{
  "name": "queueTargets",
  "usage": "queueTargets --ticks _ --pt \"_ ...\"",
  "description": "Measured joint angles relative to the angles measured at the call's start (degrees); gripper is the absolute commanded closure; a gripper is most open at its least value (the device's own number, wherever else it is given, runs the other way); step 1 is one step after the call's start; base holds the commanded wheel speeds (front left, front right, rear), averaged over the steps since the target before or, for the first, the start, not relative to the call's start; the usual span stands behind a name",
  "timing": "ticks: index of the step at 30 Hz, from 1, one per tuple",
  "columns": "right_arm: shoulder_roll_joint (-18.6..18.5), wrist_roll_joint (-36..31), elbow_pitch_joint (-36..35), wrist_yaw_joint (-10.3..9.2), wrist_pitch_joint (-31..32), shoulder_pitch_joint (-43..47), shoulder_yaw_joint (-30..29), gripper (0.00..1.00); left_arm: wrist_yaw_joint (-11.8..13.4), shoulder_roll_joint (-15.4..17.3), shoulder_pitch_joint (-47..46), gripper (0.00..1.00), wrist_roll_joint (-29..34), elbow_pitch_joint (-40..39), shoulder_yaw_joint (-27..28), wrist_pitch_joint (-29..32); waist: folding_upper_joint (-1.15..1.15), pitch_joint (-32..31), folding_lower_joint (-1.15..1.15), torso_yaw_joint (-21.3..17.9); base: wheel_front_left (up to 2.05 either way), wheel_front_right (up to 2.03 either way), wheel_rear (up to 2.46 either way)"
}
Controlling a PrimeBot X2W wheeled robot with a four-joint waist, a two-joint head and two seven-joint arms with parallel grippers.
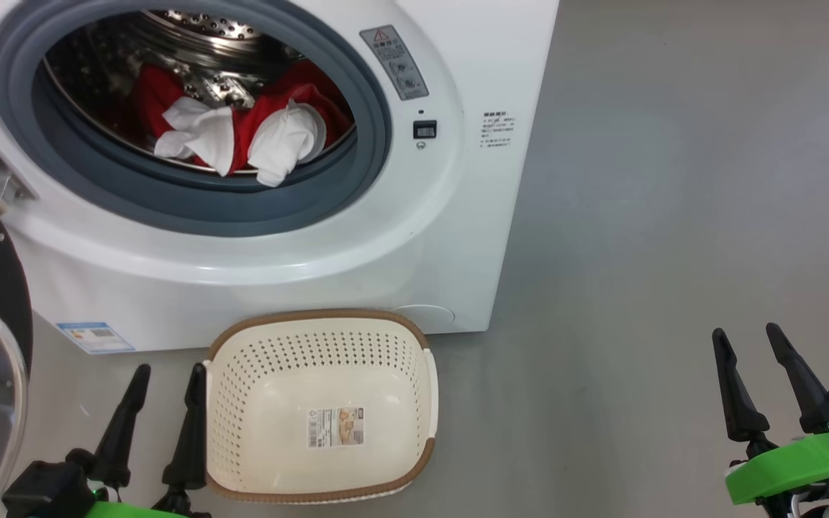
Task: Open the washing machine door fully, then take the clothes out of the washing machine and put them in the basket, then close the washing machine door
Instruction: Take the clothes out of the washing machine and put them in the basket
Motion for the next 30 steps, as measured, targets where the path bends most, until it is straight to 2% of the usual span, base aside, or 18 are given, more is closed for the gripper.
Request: queueTargets --ticks 13,19,24,30 --pt "0.1 0.0 -0.1 0.0 0.0 -0.5 0.1 0.0 0.0 -0.1 -0.1 0.0 0.0 -0.5 -0.3 0.0 0.0 0.7 0.0 0.0 0.18 -0.18 0.0" --pt "0.3 0.0 -0.1 0.0 0.0 -0.8 0.4 0.0 0.0 -0.2 -0.5 0.0 0.2 1.8 -1.3 0.0 0.0 1.3 0.0 -0.3 0.0 0.0 0.0" --pt "1.0 0.0 -0.2 0.0 0.0 -2.6 0.6 0.0 0.0 -0.4 -5.2 0.0 2.2 5.8 -3.3 0.0 0.0 2.9 0.0 -0.7 0.0 0.0 0.0" --pt "1.6 0.0 -0.3 0.0 0.0 -3.6 1.4 0.0 0.0 -0.7 -16.0 0.0 5.2 13.9 -4.2 0.0 0.0 5.5 0.0 -1.2 0.0 0.0 0.0"
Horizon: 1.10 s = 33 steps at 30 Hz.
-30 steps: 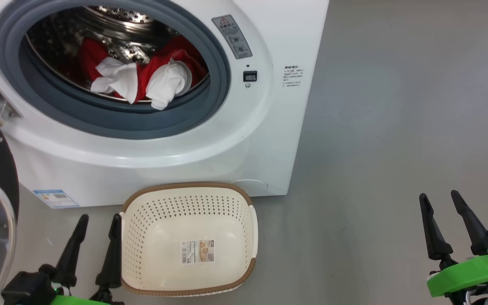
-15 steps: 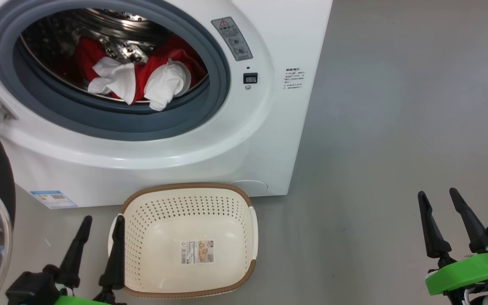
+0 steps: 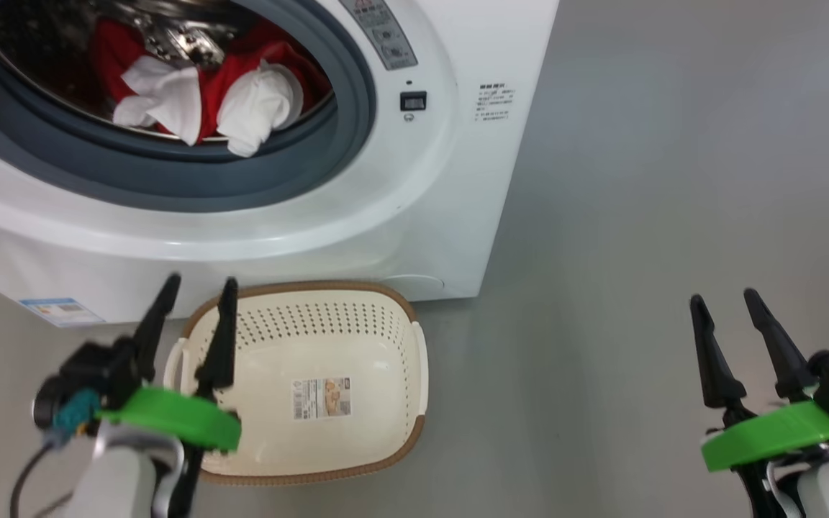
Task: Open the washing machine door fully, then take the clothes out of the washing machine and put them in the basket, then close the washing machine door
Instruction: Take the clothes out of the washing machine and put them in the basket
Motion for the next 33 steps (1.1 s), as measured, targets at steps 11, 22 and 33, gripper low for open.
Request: queueTargets --ticks 11,22,33 --pt "1.9 0.9 0.0 0.0 0.0 -5.1 2.0 0.0 0.0 1.2 -22.9 0.0 2.9 21.0 -1.5 0.0 0.0 5.6 0.0 -3.2 0.0 0.0 0.0" --pt "3.4 1.5 0.0 0.0 0.0 -7.7 2.5 0.0 0.1 2.9 -41.0 0.0 2.7 39.4 -4.6 0.8 0.0 11.0 0.0 -7.7 0.0 0.0 0.0" --pt "4.3 1.9 0.0 0.0 0.0 -8.8 4.5 0.0 0.9 5.4 -49.7 0.0 3.5 48.2 -5.7 1.6 0.0 13.9 0.0 -10.8 0.0 0.0 0.0"
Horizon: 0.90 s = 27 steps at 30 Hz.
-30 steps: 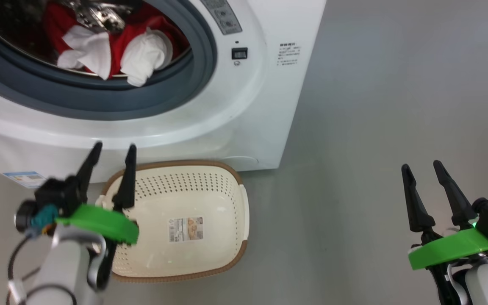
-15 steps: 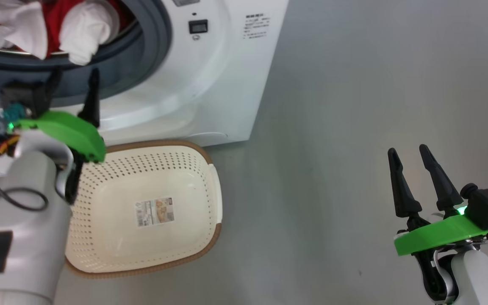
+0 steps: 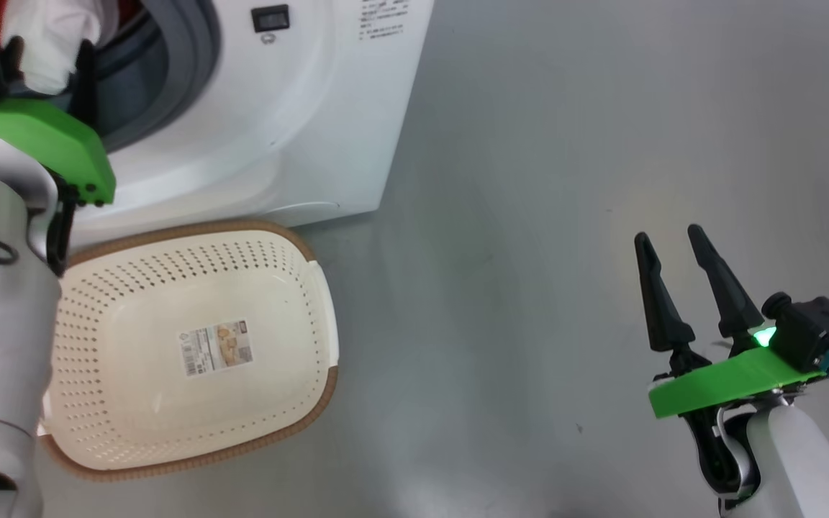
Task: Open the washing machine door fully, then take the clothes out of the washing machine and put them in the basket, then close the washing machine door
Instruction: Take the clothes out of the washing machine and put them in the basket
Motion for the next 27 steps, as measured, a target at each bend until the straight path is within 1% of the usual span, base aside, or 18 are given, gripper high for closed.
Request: queueTargets --ticks 10,18,21,26,27 --pt "0.4 0.1 -0.4 0.0 0.0 -2.0 1.5 0.0 1.4 3.3 -5.0 0.0 1.6 2.9 -1.4 2.0 0.0 3.8 0.0 -2.2 0.0 0.0 0.0" --pt "0.6 0.7 -0.5 0.0 0.0 -3.6 1.7 0.0 2.3 5.2 -7.2 0.0 2.3 3.8 -2.9 3.1 0.0 6.2 0.0 -3.8 0.0 0.0 0.0" --pt "0.6 0.7 -0.7 0.0 0.0 -4.1 1.9 0.0 3.7 5.7 -7.5 0.0 2.6 4.0 -3.2 3.4 0.0 6.8 0.0 -4.2 0.0 0.0 0.0" --pt "0.6 0.7 -0.8 0.0 0.0 -4.1 2.2 0.0 4.4 6.8 -8.3 0.0 2.9 4.2 -4.0 3.5 0.0 7.3 0.0 -4.8 0.0 0.0 0.0" --pt "0.6 0.7 -0.8 0.0 0.0 -4.1 2.3 0.0 4.8 6.9 -8.3 0.0 2.9 4.2 -4.1 3.5 0.0 7.3 0.0 -4.8 0.0 0.0 0.0"
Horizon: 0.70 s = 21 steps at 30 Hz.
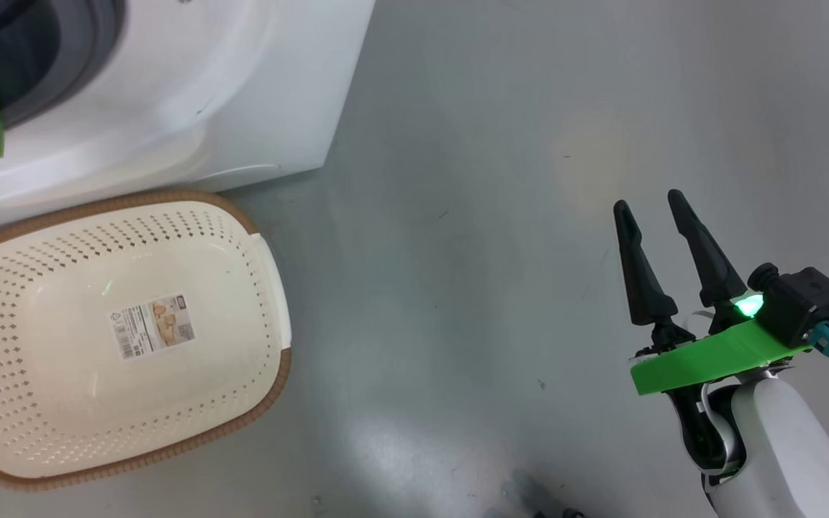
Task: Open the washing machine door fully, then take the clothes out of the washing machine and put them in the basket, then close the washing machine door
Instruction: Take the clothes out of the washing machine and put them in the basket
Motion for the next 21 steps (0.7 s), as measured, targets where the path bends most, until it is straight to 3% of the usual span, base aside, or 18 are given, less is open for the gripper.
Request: queueTargets --ticks 1,2,3,4,15,21 --pt "0.0 0.0 0.0 0.0 0.0 0.0 0.1 0.0 0.4 0.1 0.0 0.06 0.0 0.0 0.0 0.0 0.0 0.0 0.0 -0.1 0.0 0.0 0.0" --pt "0.0 0.0 0.0 0.0 0.0 -0.1 0.2 0.0 0.4 0.1 0.0 0.44 0.0 0.1 0.0 0.0 0.0 0.0 0.0 -0.1 0.0 0.0 0.0" --pt "0.0 0.0 0.0 0.0 0.0 -0.1 0.3 0.0 0.4 0.2 0.0 0.67 0.0 0.1 0.0 -0.1 0.0 0.0 0.0 -0.1 0.0 0.0 0.0" --pt "0.0 0.0 0.0 0.0 0.0 -0.2 0.3 0.0 0.4 0.2 0.0 1.0 0.0 0.1 0.0 -0.4 0.0 -0.1 0.0 -0.1 0.0 0.0 0.0" --pt "-0.4 0.0 0.0 0.0 0.0 -0.1 -0.4 0.0 0.9 -2.2 2.4 1.0 -5.2 -1.9 3.5 -4.6 0.0 -2.4 0.0 1.6 0.0 0.0 0.0" --pt "-1.0 -0.1 0.1 0.0 0.0 0.5 -0.4 0.0 0.9 -2.5 11.7 1.0 -7.3 -14.7 8.0 -4.6 0.0 -5.6 0.0 2.6 0.0 0.0 0.0"
